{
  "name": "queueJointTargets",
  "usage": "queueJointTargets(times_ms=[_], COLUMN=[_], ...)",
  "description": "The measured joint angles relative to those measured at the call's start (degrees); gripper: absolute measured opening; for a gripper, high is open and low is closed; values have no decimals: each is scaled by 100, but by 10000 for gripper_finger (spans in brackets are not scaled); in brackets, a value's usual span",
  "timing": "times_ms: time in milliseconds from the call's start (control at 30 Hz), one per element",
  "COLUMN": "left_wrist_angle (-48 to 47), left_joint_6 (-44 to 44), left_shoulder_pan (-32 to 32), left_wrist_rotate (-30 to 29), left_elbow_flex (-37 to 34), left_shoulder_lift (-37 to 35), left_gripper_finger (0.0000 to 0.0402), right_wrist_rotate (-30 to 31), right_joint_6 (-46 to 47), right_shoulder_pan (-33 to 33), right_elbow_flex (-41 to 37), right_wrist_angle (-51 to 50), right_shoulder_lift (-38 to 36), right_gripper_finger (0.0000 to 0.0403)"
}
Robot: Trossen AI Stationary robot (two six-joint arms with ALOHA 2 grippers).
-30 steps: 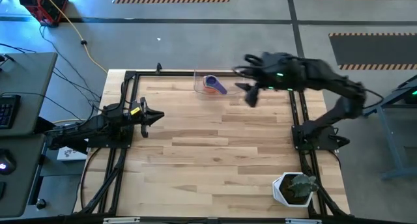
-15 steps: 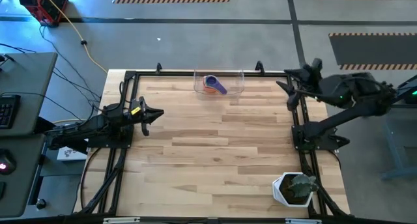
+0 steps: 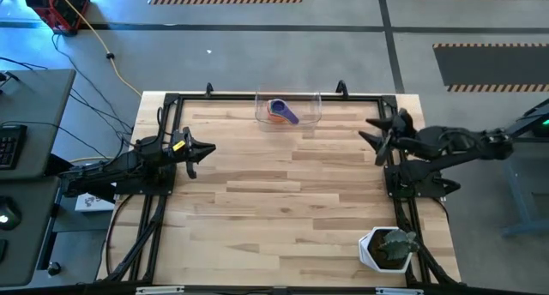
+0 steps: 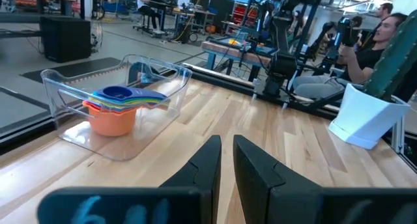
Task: Nest measuring cups in basket
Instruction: Return to Home Position
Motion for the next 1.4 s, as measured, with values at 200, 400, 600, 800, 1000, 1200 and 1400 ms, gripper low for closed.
queueJointTargets(times_ms=[200,400,600,800,1000,1200,1400], left_wrist_angle=[0,0,0,2,1,2,2], left_joint_6=[0,0,2,21,194,151,151], left_shoulder_pan=[0,0,0,0,0,0,-1], left_wrist_rotate=[2,2,2,2,4,13,24], left_elbow_flex=[2,2,2,2,2,2,2], left_shoulder_lift=[0,0,0,0,0,0,0], left_gripper_finger=[33,32,32,32,32,32,32], right_wrist_rotate=[-63,-116,-242,-547,-632,-1046,-1405], right_joint_6=[269,589,587,546,748,642,448], right_shoulder_pan=[-2,-2,-13,-13,-13,-13,-13], right_elbow_flex=[-1128,-2080,-2755,-3405,-3954,-3981,-3981], right_wrist_angle=[299,663,1248,1815,2158,2215,2194], right_shoulder_lift=[-652,-1216,-1728,-2175,-2585,-2663,-2635], right_gripper_finger=[222,222,222,222,222,222,222])
